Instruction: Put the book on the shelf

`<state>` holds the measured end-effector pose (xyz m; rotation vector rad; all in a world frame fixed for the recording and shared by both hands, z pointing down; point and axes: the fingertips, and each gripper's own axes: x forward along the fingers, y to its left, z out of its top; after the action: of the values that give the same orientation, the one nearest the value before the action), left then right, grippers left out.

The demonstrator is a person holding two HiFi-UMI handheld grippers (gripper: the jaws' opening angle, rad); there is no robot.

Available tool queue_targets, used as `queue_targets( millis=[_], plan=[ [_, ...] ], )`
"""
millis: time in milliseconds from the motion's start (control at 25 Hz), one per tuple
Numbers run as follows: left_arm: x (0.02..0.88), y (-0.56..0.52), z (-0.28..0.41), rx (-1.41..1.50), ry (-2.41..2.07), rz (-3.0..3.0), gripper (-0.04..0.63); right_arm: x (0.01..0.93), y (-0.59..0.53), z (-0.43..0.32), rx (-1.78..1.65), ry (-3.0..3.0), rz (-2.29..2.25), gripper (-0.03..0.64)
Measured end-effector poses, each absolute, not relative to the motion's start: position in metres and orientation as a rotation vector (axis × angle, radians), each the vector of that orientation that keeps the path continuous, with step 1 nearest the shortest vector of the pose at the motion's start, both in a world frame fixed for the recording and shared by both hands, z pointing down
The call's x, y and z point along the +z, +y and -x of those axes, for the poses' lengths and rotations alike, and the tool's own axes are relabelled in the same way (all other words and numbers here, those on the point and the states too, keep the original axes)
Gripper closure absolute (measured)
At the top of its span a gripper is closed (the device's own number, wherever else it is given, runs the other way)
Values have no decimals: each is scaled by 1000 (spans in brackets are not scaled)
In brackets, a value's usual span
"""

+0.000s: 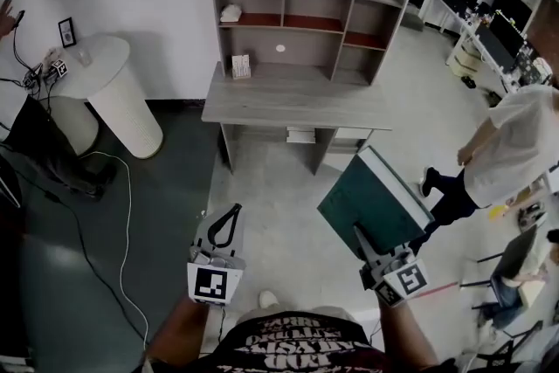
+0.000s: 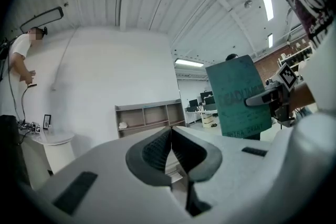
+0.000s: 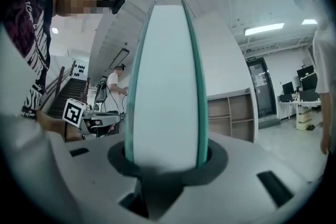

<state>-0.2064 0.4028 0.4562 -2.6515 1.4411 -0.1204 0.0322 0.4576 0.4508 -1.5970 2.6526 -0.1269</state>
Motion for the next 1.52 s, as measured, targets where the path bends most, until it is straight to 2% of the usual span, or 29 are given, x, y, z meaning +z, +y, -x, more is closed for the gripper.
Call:
queue_targets(
  millis=[480, 1520],
  plan=[
    [483, 394, 213, -151, 1445, 2709, 588, 451, 461, -63, -134, 2551, 1748, 454],
    [488, 350, 194, -232, 1550, 2633, 588, 470, 385, -69, -252, 2594, 1595, 453]
  ],
)
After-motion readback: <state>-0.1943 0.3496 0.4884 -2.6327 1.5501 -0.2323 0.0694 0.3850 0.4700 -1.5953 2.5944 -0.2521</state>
